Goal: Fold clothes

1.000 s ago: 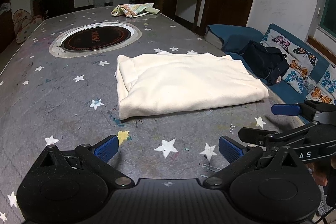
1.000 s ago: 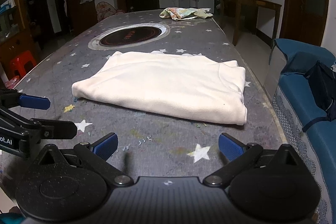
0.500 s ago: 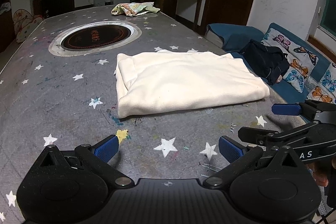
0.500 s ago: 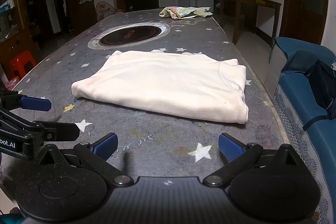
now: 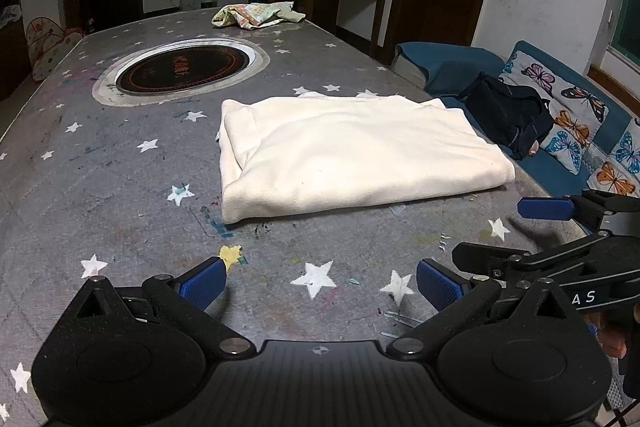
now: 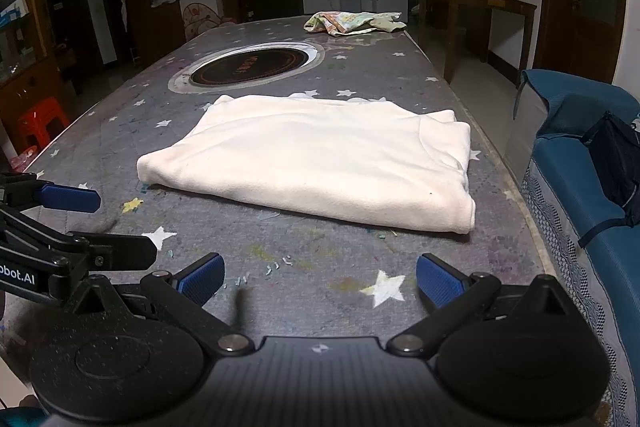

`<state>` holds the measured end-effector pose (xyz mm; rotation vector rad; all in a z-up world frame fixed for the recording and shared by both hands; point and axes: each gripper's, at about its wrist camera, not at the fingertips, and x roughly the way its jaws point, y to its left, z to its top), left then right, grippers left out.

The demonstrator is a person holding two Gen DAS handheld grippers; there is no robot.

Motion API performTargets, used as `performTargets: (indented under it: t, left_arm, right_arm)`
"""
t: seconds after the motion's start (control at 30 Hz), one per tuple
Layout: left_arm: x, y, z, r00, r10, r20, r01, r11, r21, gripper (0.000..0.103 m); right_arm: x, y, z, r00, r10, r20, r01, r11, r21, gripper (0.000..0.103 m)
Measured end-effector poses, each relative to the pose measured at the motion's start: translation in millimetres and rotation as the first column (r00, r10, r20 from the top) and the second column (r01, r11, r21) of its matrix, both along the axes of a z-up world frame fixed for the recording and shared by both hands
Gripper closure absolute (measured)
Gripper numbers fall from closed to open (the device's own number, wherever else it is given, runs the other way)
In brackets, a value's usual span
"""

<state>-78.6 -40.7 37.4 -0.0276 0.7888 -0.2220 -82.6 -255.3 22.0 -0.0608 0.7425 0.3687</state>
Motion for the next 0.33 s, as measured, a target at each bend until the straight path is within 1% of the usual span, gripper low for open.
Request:
performTargets:
  t: [0.33]
  left_arm:
    - [1.8,-0.8,0.4,1.0,0.007,0.009,-0.008,1.0,0.011,0.0]
  right_arm:
    - [0.5,-0.7,-0.2,1.0,-0.004,-0.002,0.004,1.0,0.0,0.0]
